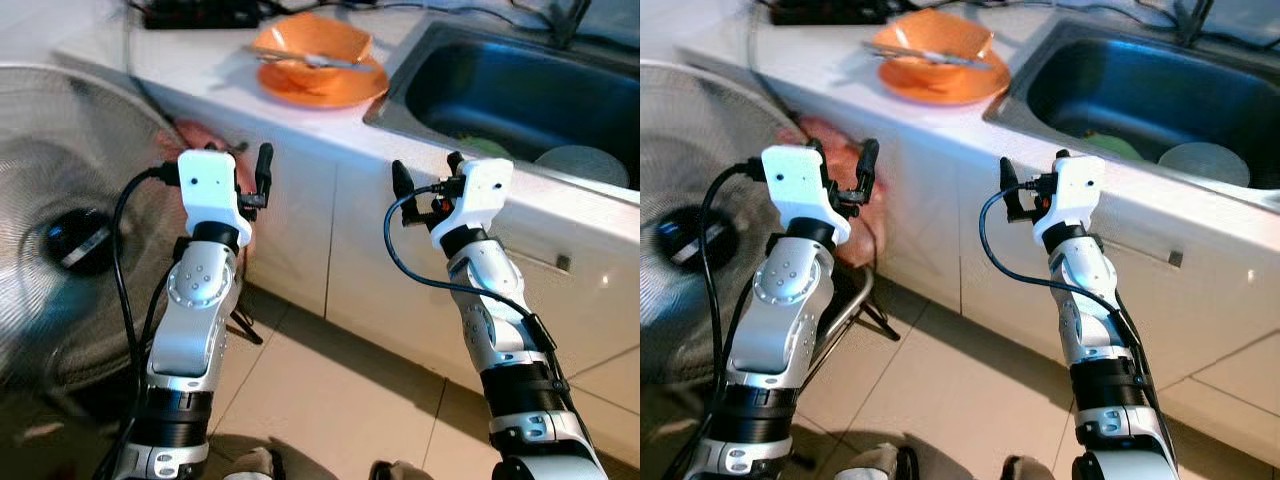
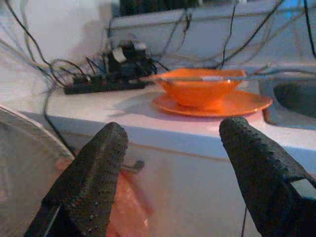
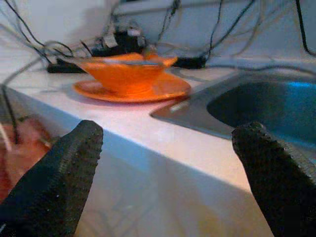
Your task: Kitchen organization
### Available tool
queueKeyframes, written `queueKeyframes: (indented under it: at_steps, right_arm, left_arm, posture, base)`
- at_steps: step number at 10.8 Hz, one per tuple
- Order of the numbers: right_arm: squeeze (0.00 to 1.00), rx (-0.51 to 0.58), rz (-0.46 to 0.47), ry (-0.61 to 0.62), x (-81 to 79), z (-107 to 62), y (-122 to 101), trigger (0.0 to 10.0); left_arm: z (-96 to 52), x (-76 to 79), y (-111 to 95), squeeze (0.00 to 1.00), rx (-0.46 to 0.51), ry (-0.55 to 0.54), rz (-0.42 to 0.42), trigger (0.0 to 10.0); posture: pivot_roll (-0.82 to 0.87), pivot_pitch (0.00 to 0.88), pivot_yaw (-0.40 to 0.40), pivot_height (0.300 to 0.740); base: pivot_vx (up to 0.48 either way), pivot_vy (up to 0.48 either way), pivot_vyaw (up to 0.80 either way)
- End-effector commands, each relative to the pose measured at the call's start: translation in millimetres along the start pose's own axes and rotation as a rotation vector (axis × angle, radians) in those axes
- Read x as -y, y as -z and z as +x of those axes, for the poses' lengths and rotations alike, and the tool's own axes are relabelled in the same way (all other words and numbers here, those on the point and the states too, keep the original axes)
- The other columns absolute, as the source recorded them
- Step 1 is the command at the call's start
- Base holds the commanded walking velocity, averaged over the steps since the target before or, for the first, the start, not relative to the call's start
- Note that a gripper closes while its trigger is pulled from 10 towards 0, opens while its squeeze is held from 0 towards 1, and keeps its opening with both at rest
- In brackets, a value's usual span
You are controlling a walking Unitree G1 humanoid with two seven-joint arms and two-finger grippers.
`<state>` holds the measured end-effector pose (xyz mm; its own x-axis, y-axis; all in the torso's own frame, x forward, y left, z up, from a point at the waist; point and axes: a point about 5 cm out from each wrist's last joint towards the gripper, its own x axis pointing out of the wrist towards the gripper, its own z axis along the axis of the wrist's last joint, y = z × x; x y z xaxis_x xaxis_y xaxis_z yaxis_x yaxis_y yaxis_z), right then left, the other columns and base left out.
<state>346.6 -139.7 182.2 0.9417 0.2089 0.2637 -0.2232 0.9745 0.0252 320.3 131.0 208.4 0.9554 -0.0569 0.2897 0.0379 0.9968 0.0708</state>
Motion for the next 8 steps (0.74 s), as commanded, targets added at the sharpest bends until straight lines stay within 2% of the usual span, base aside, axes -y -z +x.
queueKeyframes:
  at_steps: [1, 4, 5, 7, 8]
  right_arm:
    - [0.0, -0.001, 0.0, 0.001, -0.5, 0.7, 0.1, 10.0]
    - [0.0, 0.009, -0.03, -0.023, -3.5, 0.4, -1.5, 10.0]
    - [0.0, 0.011, -0.032, -0.027, -4.2, 0.5, -1.9, 10.0]
    - [0.0, 0.011, -0.031, -0.03, -4.2, 0.6, -1.8, 10.0]
    - [0.0, 0.01, -0.032, -0.032, -4.4, 0.7, -1.6, 10.0]
  left_arm:
    - [0.0, 0.0, 0.8, 0.0, -0.003, -0.003, 0.009, 10.0]
    - [0.5, -2.1, 1.7, 0.0, -0.005, -0.019, 0.024, 10.0]
    - [0.4, -2.0, 1.8, 0.0, -0.007, -0.02, 0.024, 10.0]
    - [0.3, -2.0, 2.0, 0.0, -0.008, -0.024, 0.024, 10.0]
    - [0.1, -1.9, 2.1, 0.0, -0.007, -0.026, 0.023, 10.0]
  posture:
    - [0.07, 0.117, 0.03, 0.74]
    - [0.06, 0.115, 0.031, 0.74]
    - [0.06, 0.115, 0.031, 0.74]
    - [0.06, 0.11, 0.027, 0.74]
    - [0.07, 0.104, 0.027, 0.74]
  base:
    - [0.0, 0.0, 0.0]
    - [0.0, 0.0, 0.0]
    - [0.0, -0.274, 0.0]
    - [0.0, 0.0, 0.4]
    - [0.0, 0.0, 0.0]
